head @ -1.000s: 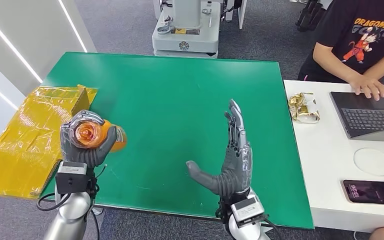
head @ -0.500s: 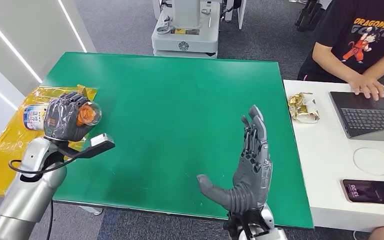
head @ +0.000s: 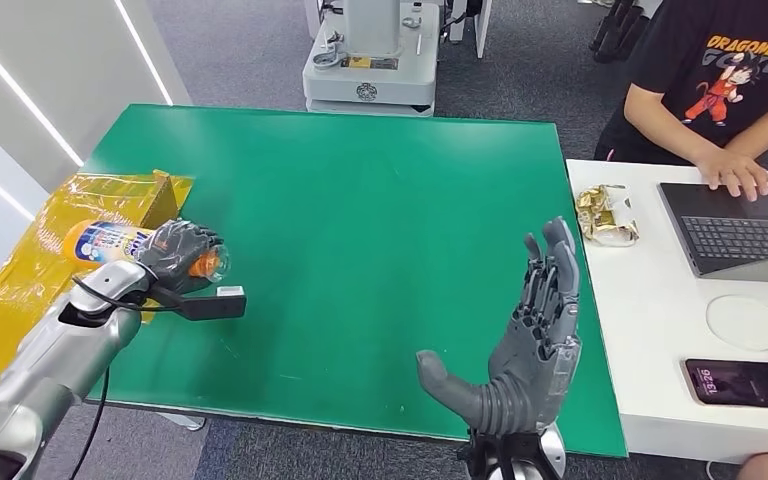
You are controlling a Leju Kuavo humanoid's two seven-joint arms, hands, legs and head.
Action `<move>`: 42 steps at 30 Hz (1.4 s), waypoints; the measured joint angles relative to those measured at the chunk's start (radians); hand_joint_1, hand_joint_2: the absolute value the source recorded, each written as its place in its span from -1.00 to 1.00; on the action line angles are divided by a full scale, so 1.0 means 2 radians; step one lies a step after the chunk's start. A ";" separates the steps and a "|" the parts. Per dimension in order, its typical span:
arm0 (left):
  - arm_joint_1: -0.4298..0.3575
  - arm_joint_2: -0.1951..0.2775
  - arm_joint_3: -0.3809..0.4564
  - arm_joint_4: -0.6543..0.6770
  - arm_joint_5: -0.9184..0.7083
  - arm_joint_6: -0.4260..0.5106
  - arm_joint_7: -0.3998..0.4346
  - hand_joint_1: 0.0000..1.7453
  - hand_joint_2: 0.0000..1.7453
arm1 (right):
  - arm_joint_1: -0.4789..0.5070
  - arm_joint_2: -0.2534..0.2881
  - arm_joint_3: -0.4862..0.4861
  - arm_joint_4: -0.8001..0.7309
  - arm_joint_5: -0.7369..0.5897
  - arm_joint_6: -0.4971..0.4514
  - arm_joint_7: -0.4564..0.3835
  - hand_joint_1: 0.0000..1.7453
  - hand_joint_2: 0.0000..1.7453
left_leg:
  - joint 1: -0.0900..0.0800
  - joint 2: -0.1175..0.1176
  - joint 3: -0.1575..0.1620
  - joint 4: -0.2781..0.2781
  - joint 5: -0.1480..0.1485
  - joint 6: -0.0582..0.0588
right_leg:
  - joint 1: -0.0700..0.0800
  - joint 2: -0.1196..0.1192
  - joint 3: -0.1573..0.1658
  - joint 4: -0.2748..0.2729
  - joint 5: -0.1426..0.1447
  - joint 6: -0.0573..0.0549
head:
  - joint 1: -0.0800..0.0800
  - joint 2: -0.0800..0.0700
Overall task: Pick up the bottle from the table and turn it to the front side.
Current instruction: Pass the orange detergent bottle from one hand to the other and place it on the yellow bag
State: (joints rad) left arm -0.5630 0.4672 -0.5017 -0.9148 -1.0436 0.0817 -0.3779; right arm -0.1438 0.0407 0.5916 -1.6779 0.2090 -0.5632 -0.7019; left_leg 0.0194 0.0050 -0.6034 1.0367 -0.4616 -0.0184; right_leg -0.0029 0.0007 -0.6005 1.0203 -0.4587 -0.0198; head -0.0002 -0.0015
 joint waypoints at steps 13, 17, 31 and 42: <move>-0.042 0.014 -0.061 0.121 -0.026 -0.014 -0.003 1.00 1.00 | -0.016 -0.015 0.030 0.004 -0.024 -0.030 0.000 -1.00 1.00 | 0.000 0.000 0.000 0.000 0.000 0.000 | 0.000 0.000 0.000 0.000 0.000 0.000 | 0.000 0.000; -0.045 0.017 -0.069 0.136 -0.028 -0.007 0.004 -0.50 1.00 | -0.022 -0.016 0.036 0.006 -0.025 -0.032 0.000 -1.00 1.00 | 0.000 0.000 0.000 0.000 0.000 0.000 | 0.000 0.000 0.000 0.000 0.000 0.000 | 0.000 0.000; -0.064 0.001 -0.076 0.174 -0.038 0.017 0.027 -1.00 1.00 | -0.039 -0.016 0.050 0.022 -0.035 -0.037 0.003 -1.00 1.00 | 0.000 0.000 0.000 0.000 0.000 0.000 | 0.000 0.000 0.000 0.000 0.000 0.000 | 0.000 0.000; -0.029 0.013 -0.065 0.173 0.008 0.091 0.028 -1.00 1.00 | -0.041 -0.017 0.052 0.028 -0.037 -0.045 0.001 -1.00 1.00 | 0.000 0.001 0.001 0.000 0.000 0.000 | 0.000 0.000 0.000 0.001 0.000 0.000 | 0.000 0.000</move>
State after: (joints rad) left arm -0.6219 0.4942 -0.6313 -0.5688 -1.0285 0.2633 -0.3226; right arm -0.2260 0.0066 0.6954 -1.6220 0.1348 -0.6527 -0.6996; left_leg 0.0193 0.0061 -0.6023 1.0363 -0.4618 -0.0188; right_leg -0.0029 0.0016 -0.5995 1.0218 -0.4589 -0.0200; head 0.0000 -0.0015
